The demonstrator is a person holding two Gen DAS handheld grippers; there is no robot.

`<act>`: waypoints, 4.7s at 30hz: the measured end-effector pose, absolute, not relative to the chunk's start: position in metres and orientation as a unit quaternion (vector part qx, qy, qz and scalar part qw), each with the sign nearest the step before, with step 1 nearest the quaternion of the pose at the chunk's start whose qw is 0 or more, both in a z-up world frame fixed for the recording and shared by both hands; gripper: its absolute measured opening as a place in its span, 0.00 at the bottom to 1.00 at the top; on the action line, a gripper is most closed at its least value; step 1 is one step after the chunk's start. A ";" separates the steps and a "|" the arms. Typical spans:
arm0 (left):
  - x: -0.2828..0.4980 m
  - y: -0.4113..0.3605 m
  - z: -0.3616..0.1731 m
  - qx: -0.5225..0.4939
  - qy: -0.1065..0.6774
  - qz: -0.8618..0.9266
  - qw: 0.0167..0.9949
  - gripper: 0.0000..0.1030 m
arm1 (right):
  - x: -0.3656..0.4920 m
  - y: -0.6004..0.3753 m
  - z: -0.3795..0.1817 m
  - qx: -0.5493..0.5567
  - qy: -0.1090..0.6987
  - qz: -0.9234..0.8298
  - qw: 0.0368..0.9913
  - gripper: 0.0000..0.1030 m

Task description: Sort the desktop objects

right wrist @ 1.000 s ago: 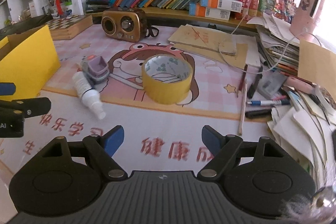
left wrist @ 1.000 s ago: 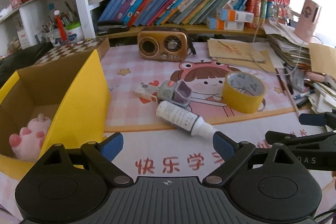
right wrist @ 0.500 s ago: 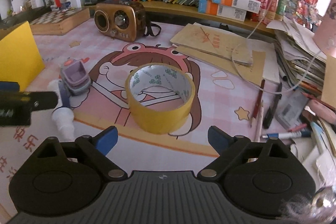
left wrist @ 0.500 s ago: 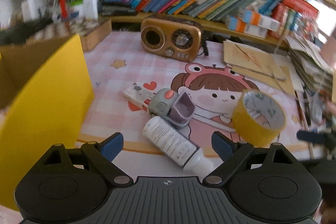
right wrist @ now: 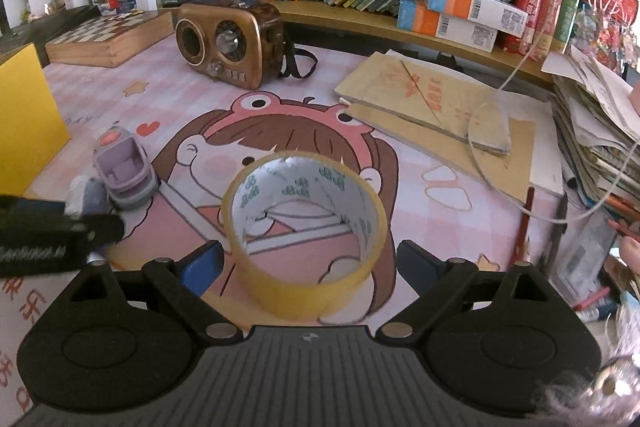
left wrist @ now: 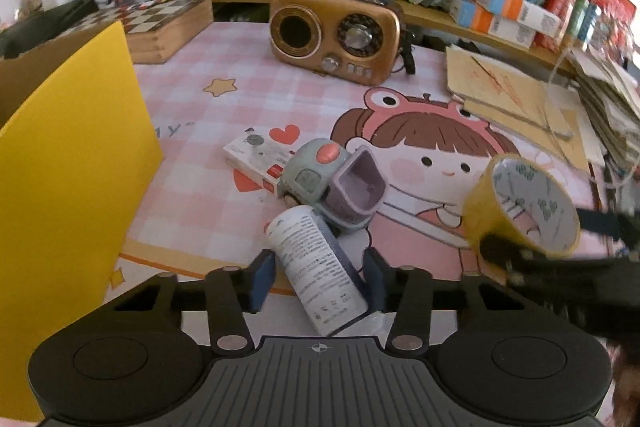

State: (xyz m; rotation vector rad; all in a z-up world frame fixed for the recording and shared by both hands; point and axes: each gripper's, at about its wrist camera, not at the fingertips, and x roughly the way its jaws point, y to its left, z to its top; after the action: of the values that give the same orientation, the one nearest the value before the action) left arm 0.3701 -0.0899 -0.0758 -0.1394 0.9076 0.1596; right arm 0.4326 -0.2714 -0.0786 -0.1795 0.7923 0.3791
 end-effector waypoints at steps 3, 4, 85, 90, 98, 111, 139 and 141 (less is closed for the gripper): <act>0.365 -0.092 -0.075 -0.022 0.446 0.058 0.893 0.30 | 0.441 -0.269 -0.082 -0.086 0.384 0.187 0.900 0.91; 0.363 -0.092 -0.074 -0.012 0.449 0.051 0.892 0.30 | 0.443 -0.268 -0.082 -0.086 0.385 0.188 0.900 0.91; 0.085 0.054 -0.008 -0.126 0.345 -0.043 0.929 0.30 | 0.132 -0.160 -0.018 -0.035 0.385 0.200 0.900 0.81; 0.070 0.066 -0.010 -0.128 0.345 -0.039 0.929 0.30 | 0.117 -0.146 -0.020 -0.036 0.387 0.206 0.898 0.81; 0.049 0.093 -0.009 -0.136 0.339 -0.015 0.931 0.30 | 0.102 -0.116 -0.021 -0.045 0.384 0.230 0.893 0.81; 0.024 0.133 -0.012 -0.156 0.334 0.026 0.929 0.30 | 0.093 -0.070 -0.021 -0.068 0.382 0.273 0.880 0.81; 0.038 0.151 -0.001 -0.156 0.317 0.031 0.935 0.30 | 0.102 -0.048 -0.012 -0.080 0.372 0.285 0.880 0.81; 0.044 0.152 0.002 -0.156 0.313 0.029 0.936 0.30 | 0.107 -0.048 -0.009 -0.081 0.368 0.285 0.881 0.81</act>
State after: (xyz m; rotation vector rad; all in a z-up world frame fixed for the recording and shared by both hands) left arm 0.0442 0.1516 0.0024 -0.3190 0.6395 0.0593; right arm 0.1069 -0.0479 -0.0090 -0.1687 0.7659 0.5939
